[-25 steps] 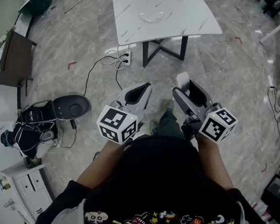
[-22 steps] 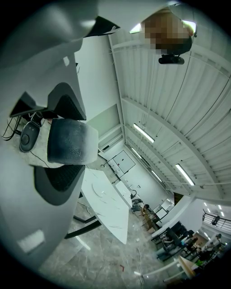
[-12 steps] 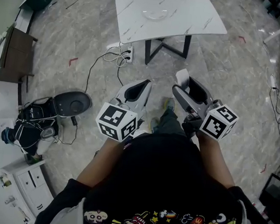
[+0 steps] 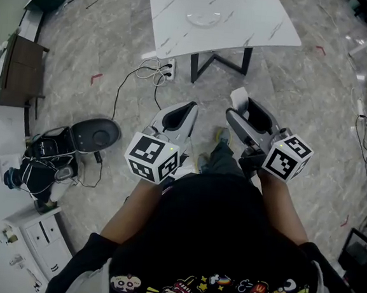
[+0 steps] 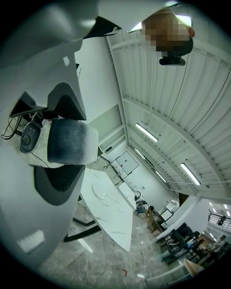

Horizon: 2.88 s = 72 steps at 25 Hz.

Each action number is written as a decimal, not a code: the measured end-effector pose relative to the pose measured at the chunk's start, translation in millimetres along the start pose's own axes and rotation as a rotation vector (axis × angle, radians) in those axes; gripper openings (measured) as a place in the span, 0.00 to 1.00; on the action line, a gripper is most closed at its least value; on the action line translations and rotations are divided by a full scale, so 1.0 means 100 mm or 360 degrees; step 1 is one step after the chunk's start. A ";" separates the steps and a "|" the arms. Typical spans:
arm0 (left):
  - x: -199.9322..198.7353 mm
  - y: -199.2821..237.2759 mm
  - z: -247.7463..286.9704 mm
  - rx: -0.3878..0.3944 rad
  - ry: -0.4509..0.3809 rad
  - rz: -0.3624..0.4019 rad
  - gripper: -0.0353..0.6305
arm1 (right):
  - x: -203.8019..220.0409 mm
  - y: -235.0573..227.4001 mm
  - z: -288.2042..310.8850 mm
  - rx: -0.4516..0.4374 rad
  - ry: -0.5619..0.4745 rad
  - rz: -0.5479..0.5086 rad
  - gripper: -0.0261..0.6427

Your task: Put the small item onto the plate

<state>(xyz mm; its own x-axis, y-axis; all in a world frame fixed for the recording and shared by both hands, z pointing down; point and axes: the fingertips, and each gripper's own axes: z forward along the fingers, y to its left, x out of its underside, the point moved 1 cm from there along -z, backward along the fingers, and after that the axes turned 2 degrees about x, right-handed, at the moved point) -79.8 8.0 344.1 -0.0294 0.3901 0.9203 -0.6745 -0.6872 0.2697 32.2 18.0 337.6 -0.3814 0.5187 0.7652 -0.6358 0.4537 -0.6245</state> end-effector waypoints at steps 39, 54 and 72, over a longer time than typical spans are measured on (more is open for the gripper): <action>-0.22 0.25 1.55 -0.0160 0.0099 -0.0070 0.05 | -0.83 -1.42 0.45 -0.0158 0.0141 0.0075 0.54; -0.48 1.15 1.82 -0.0107 0.0061 -0.0125 0.05 | -0.98 -1.53 1.36 -0.0083 0.0240 0.0005 0.54; -0.54 2.49 2.58 -0.0002 0.0257 -0.0100 0.05 | -1.07 -2.19 2.82 0.0147 0.0355 -0.0096 0.54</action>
<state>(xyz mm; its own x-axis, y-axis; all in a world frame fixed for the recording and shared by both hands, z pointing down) -55.9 -341.8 434.7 -0.1051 0.5254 0.8443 -0.6798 -0.6576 0.3246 23.3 -341.2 436.3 -0.1897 0.6443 0.7409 -0.7156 0.4259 -0.5536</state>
